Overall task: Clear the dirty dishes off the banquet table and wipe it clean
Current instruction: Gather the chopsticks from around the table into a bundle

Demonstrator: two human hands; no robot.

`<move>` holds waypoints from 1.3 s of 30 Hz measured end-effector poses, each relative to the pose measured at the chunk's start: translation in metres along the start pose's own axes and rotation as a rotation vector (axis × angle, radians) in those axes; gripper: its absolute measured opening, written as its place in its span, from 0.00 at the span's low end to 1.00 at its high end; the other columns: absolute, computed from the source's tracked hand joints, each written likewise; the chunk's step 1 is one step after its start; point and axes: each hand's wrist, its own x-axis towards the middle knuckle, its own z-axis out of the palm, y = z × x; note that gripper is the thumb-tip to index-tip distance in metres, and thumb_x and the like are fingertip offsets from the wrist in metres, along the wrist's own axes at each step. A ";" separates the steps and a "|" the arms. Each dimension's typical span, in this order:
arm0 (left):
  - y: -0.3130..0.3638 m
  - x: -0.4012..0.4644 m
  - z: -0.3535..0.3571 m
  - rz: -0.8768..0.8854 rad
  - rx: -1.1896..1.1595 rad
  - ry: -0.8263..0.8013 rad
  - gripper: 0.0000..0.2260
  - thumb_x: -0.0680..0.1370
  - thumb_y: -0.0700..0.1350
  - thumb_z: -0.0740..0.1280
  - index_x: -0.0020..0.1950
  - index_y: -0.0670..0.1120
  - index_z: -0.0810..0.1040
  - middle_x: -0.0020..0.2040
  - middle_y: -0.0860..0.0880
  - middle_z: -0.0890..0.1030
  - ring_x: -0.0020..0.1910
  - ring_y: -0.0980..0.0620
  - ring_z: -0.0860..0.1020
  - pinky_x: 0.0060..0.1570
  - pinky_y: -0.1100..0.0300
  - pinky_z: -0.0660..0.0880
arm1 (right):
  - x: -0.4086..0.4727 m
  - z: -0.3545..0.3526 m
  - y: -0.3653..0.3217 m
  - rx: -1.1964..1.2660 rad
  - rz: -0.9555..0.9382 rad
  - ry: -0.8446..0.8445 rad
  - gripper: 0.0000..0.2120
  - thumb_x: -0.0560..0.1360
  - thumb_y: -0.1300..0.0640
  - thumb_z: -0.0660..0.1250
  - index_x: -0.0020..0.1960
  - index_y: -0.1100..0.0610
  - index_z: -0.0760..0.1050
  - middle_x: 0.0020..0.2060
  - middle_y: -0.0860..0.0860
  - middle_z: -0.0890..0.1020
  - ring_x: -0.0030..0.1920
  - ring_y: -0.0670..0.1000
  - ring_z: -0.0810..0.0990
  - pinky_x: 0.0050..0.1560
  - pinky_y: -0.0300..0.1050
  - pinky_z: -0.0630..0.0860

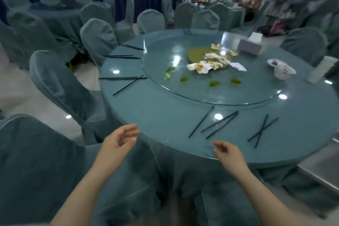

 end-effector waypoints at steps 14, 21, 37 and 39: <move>-0.025 0.203 0.145 -0.142 0.120 -0.335 0.14 0.77 0.30 0.62 0.58 0.44 0.74 0.52 0.44 0.81 0.50 0.50 0.79 0.46 0.74 0.73 | 0.148 -0.072 0.106 -0.172 0.421 0.386 0.21 0.74 0.57 0.69 0.64 0.63 0.73 0.60 0.63 0.76 0.63 0.61 0.72 0.64 0.50 0.68; -0.046 0.252 0.198 -0.188 0.285 -0.444 0.19 0.76 0.32 0.65 0.66 0.42 0.71 0.59 0.45 0.77 0.55 0.51 0.75 0.56 0.63 0.69 | 0.199 -0.091 0.131 -0.191 0.668 0.508 0.30 0.74 0.51 0.70 0.66 0.68 0.63 0.63 0.66 0.70 0.63 0.66 0.69 0.62 0.57 0.68; -0.133 0.291 0.191 -0.080 1.120 -0.787 0.53 0.69 0.59 0.73 0.77 0.46 0.38 0.77 0.44 0.36 0.77 0.44 0.40 0.75 0.51 0.49 | 0.178 -0.019 0.095 -0.370 0.500 0.270 0.15 0.78 0.57 0.60 0.63 0.60 0.72 0.51 0.58 0.72 0.52 0.61 0.75 0.50 0.48 0.71; -0.136 0.291 0.191 -0.065 1.145 -0.804 0.54 0.68 0.60 0.73 0.77 0.47 0.35 0.77 0.44 0.34 0.77 0.44 0.39 0.75 0.48 0.49 | 0.181 -0.006 0.085 -0.384 0.478 0.277 0.21 0.79 0.53 0.60 0.69 0.59 0.68 0.55 0.58 0.72 0.56 0.59 0.72 0.56 0.48 0.70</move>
